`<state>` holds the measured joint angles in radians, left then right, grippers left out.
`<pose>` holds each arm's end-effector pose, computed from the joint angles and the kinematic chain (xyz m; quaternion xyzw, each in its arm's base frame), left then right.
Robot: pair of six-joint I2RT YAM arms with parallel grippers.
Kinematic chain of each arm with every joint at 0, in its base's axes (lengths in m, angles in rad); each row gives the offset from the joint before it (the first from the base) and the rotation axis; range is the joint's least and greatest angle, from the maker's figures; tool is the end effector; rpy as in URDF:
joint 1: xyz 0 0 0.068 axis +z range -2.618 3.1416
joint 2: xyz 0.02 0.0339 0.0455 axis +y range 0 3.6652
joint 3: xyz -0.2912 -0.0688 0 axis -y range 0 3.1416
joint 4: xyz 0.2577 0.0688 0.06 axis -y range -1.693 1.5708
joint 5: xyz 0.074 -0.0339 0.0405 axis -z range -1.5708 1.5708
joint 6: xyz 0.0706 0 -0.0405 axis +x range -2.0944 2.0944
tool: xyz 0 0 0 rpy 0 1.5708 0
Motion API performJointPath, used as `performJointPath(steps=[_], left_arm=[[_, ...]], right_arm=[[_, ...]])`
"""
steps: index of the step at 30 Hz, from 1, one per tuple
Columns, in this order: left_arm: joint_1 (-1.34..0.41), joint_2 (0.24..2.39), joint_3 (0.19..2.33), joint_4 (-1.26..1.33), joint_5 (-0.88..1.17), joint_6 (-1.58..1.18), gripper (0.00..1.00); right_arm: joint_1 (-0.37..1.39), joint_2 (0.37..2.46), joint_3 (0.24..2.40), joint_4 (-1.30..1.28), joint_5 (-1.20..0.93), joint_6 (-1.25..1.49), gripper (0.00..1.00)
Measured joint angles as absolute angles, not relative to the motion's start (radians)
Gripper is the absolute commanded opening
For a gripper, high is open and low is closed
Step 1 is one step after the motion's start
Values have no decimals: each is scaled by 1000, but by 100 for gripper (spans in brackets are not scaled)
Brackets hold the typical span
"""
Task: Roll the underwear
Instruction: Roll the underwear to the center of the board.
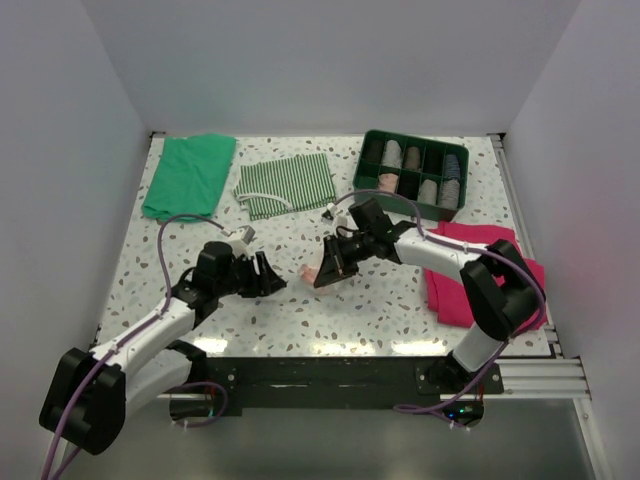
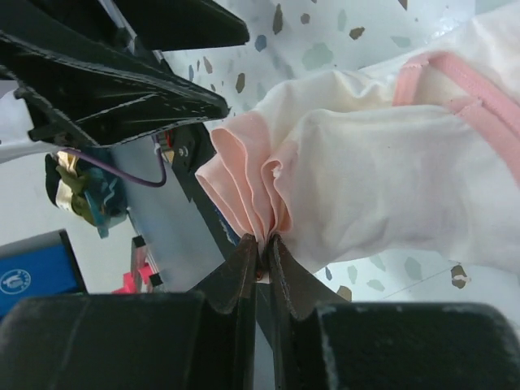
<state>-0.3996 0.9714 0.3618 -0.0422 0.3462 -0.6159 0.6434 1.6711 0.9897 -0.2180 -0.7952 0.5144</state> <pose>0.1869 -0.1049 0.1704 -0.0194 0.8860 -0.3473 0.3067 0.2609 0.2586 0.1909 -0.1834 0.8605 0.4722 0.0542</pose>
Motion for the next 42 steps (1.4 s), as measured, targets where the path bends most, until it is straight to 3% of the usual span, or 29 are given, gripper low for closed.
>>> performJointPath(steps=[27,34,42], left_arm=[[-478,1063,362,38,353,-609,64],[-520,1087,362,97,333,-609,64],[-521,917,376,61,229,-608,66]], right_arm=[[643,1853,1030,-255,-662,487,0],[643,1840,1060,-259,-672,477,0],[697,1695,1052,-316,-636,419,0]])
